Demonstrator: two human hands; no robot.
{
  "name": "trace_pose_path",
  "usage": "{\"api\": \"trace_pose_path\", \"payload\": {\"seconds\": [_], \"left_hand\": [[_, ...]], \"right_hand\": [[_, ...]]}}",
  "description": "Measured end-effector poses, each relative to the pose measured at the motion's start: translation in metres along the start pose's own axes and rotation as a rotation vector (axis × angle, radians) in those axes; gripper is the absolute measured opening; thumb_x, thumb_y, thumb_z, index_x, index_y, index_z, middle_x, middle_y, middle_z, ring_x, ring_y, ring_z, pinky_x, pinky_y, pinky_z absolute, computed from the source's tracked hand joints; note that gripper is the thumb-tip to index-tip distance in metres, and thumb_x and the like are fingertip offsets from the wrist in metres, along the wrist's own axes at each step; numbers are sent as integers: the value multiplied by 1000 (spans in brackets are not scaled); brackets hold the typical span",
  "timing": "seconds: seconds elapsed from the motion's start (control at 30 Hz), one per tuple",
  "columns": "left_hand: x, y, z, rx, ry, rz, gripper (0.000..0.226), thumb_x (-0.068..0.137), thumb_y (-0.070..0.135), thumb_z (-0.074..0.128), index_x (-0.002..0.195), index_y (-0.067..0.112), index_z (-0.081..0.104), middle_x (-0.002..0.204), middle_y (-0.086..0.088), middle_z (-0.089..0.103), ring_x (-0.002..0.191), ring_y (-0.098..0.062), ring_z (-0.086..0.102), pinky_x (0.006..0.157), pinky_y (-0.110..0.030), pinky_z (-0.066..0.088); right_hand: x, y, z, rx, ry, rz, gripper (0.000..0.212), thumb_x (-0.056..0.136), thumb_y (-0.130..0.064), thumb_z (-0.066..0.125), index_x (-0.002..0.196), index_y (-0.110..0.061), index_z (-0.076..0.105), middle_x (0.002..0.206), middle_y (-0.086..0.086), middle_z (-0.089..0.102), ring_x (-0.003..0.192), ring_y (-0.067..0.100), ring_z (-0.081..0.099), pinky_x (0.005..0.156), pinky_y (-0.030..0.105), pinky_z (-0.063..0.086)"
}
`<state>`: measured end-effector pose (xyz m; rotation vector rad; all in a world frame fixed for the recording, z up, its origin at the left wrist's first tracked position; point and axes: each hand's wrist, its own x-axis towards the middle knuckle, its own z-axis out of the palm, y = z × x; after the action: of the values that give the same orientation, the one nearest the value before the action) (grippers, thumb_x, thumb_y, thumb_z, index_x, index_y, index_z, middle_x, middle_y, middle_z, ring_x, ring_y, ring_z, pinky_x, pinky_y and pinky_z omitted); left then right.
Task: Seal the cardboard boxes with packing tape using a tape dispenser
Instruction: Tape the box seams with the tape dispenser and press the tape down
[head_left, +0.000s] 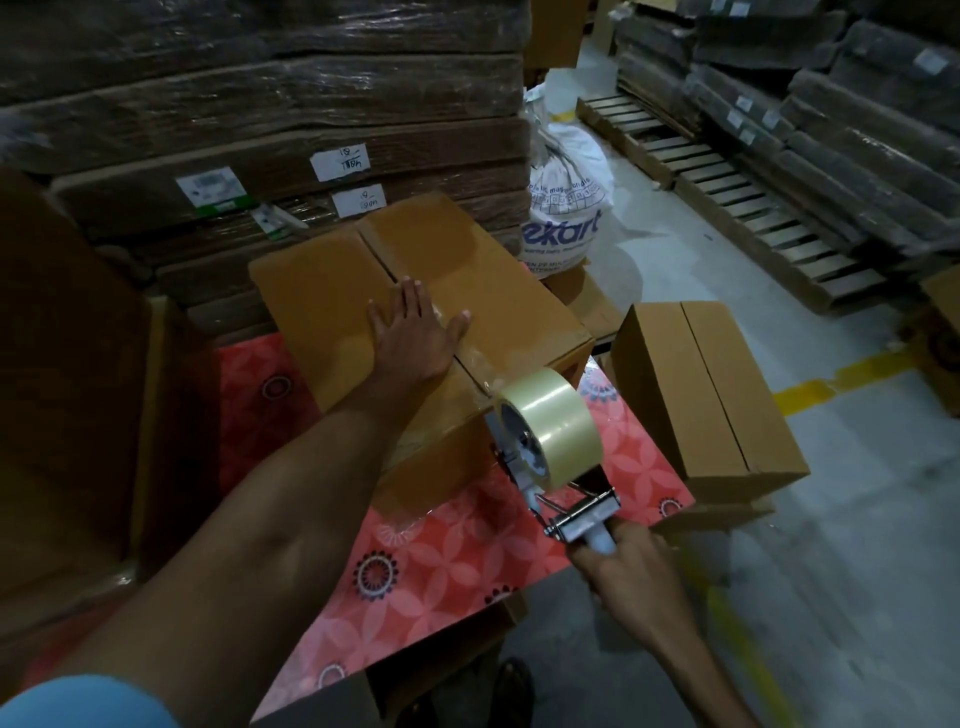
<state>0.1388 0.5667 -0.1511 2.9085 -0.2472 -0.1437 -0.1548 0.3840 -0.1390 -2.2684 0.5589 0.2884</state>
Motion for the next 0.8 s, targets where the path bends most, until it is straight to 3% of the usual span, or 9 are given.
{"api": "trace_pose_path", "payload": {"seconds": [0.07,0.13,0.23,0.37,0.47,0.6,0.67,0.8], "left_hand": [[-16,6,-1,0,67,135,89,96,73,12,159,11,7,168,-11,-1,155,-25,-3,121,-60,-3],[-41,10,0,-21,3,380,83,98,70,13,160,16,7,168,-7,0,155,-21,-4,123,-57,0],[-68,0,5,35,-80,664,82,94,68,-4,161,22,7,168,2,0,154,-14,-7,124,-49,-2],[-63,-19,11,81,-86,712,70,98,66,-3,160,35,2,167,12,-4,154,-15,-8,124,-47,-1],[-63,-19,11,119,-78,714,67,99,62,-2,160,34,1,167,11,-3,154,-17,-7,125,-48,1],[-67,-17,9,104,-71,714,65,101,57,-2,161,31,4,168,9,1,155,-17,-4,125,-48,4],[-67,-19,9,101,-71,717,63,103,54,-2,161,31,3,168,9,0,155,-17,-4,125,-48,3],[-68,-17,11,114,-71,705,59,106,56,5,160,34,-2,167,12,-4,154,-13,-8,125,-47,0]], "right_hand": [[4,2,5,8,8,-13,28,83,-23,70,60,-14,58,56,0,52,50,9,45,48,24,34],[8,4,9,106,23,8,29,78,-23,72,55,-12,58,54,3,57,51,18,52,49,29,37],[11,4,15,209,23,42,26,69,-27,69,53,-10,58,54,11,62,51,29,58,53,41,46],[18,5,24,256,-10,49,21,75,-14,72,60,-6,61,57,13,64,50,24,54,55,45,49],[27,6,30,274,-22,58,22,73,-11,72,58,-2,58,52,8,60,48,22,52,54,46,48],[31,4,40,335,-22,94,24,68,-9,70,49,-9,56,46,10,57,44,21,49,49,41,43],[31,1,43,437,-57,130,28,71,-3,67,47,-11,55,46,14,53,41,22,47,47,37,40],[20,6,61,765,-153,289,18,78,2,59,61,0,58,56,20,48,40,22,42,44,33,37]]}}
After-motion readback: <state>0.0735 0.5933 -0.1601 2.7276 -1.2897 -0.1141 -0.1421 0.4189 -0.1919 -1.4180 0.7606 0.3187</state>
